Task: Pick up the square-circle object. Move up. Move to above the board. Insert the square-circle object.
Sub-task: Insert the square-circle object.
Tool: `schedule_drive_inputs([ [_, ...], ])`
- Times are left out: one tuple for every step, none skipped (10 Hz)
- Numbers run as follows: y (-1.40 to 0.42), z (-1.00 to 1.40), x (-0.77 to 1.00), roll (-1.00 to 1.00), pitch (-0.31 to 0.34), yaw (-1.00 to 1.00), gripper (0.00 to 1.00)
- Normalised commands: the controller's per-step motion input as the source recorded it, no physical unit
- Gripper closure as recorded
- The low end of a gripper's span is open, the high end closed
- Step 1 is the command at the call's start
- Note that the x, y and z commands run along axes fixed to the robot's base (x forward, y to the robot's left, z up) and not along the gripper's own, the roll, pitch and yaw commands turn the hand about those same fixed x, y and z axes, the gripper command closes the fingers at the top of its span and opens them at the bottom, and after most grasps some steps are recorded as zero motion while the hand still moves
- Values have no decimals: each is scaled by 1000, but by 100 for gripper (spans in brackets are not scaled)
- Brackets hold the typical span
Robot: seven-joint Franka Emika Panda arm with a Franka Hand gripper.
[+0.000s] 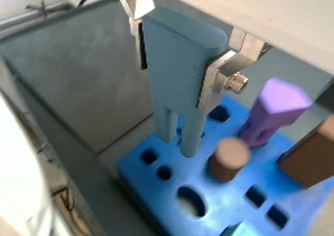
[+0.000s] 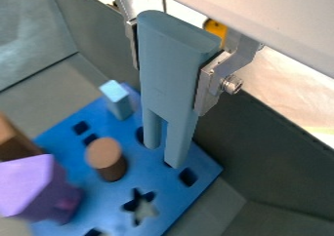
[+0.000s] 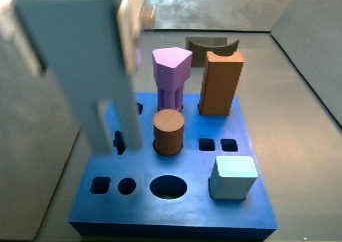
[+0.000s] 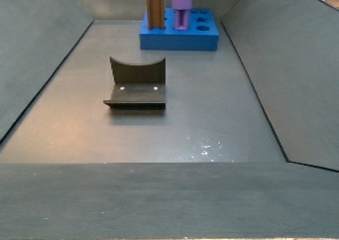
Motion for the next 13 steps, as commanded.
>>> schedule_drive_inputs([
  [-114,-594,0,-163,-159,74,100],
  [0,-289,-106,-349,-216,0,100],
  [57,-166,-46,-420,-216,0,100],
  [100,-251,0,-339,-173,0,100],
  [0,-357,0,-139,-130,0,100],
  [0,-134,0,63,0,0,100],
  [0,-106,3,284,103,40,100],
  [-17,-174,37,266,107,6,100],
  [6,-23,-57,280,144,0,100],
  [40,-14,-123,281,153,0,100],
  [0,-86,-131,209,126,0,100],
  [237,200,-197,-107,20,0,100],
  [97,29,-83,-60,0,0,100],
])
